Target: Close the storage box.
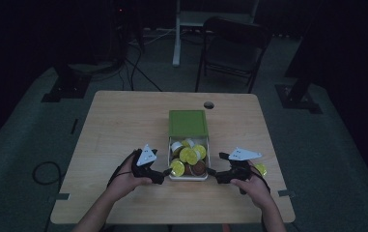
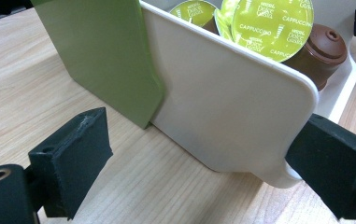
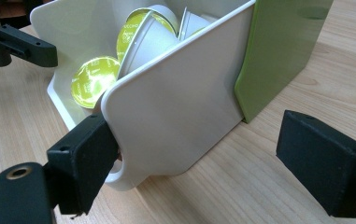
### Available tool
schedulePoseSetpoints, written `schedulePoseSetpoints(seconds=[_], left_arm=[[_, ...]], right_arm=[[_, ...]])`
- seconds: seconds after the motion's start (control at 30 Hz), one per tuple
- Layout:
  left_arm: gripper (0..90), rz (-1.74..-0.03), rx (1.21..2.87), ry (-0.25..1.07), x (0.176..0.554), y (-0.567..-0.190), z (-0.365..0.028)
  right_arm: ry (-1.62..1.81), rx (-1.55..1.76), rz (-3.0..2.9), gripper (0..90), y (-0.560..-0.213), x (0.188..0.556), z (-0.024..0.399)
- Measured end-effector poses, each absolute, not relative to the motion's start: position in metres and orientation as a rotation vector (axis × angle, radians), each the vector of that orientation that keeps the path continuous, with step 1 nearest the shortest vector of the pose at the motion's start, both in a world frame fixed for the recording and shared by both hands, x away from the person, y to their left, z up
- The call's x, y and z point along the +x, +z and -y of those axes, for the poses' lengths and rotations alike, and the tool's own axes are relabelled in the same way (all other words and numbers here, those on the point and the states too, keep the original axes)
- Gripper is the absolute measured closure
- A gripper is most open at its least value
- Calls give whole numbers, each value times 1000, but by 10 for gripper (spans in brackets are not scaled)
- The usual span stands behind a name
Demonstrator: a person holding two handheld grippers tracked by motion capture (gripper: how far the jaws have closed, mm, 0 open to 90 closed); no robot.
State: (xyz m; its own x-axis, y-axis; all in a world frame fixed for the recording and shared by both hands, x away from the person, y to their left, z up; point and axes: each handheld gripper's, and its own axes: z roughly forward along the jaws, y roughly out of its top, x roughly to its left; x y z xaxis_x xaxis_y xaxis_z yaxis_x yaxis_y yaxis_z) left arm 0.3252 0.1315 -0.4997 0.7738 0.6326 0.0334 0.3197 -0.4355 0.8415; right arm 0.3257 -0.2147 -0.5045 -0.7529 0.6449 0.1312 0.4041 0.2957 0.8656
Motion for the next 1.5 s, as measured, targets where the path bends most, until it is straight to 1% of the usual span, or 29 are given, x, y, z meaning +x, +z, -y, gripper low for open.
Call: schedulePoseSetpoints(seconds=[1.5], left_arm=[[81, -729, 2058, 440, 344, -495, -131]], right_arm=[[1418, 993, -2291, 126, -503, 342, 213]])
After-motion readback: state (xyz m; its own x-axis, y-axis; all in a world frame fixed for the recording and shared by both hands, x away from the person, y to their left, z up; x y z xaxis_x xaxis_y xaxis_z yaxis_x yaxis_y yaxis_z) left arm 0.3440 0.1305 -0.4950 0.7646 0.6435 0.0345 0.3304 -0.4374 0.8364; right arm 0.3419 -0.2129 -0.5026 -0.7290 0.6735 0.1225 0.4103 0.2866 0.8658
